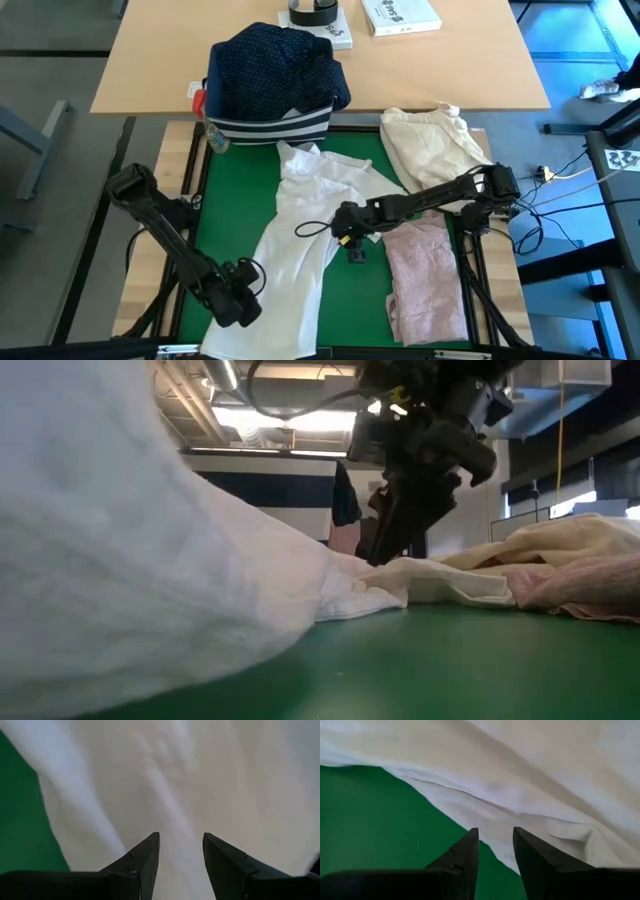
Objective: Fold laundry
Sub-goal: Fold the white polo shirt
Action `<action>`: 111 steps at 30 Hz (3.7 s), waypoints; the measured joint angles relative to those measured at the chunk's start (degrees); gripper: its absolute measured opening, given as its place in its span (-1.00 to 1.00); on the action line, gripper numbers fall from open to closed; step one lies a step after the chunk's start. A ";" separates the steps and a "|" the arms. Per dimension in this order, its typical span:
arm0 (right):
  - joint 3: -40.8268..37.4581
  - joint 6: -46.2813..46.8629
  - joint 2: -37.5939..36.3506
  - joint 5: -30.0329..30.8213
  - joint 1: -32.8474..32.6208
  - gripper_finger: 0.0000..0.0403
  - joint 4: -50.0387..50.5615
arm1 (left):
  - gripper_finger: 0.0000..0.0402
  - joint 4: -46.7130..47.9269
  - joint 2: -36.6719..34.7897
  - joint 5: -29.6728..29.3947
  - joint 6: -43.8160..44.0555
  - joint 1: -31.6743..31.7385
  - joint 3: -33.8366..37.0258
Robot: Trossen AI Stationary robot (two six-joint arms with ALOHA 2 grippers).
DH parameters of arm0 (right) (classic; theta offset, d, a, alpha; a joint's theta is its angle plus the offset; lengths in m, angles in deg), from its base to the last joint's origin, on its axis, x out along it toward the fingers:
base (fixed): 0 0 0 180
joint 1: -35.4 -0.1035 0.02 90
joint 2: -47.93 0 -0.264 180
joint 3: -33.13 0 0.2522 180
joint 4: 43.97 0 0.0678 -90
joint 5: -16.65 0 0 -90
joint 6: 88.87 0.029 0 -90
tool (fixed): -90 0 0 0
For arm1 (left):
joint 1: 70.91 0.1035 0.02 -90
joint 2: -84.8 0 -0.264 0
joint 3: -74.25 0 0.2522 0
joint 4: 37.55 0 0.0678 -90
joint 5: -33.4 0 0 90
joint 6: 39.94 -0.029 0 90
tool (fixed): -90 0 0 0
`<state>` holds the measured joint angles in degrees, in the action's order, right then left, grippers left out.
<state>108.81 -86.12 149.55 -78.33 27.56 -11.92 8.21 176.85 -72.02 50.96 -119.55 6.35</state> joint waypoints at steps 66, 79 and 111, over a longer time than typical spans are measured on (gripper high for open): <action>5.54 -4.09 0.96 4.72 21.75 -0.40 -10.36 | -0.30 2.49 -4.75 0.37 -1.03 -0.73 1.48; 7.48 -0.01 15.85 -1.58 29.58 -0.40 -17.49 | -0.29 -7.57 6.96 8.46 4.71 0.67 1.39; 7.50 1.35 4.03 -3.31 40.59 -0.40 -15.74 | -0.34 5.01 -7.12 6.60 -11.20 7.54 3.53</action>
<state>116.32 -84.77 153.58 -81.64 68.15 -27.66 13.22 169.73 -65.41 39.76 -112.01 9.88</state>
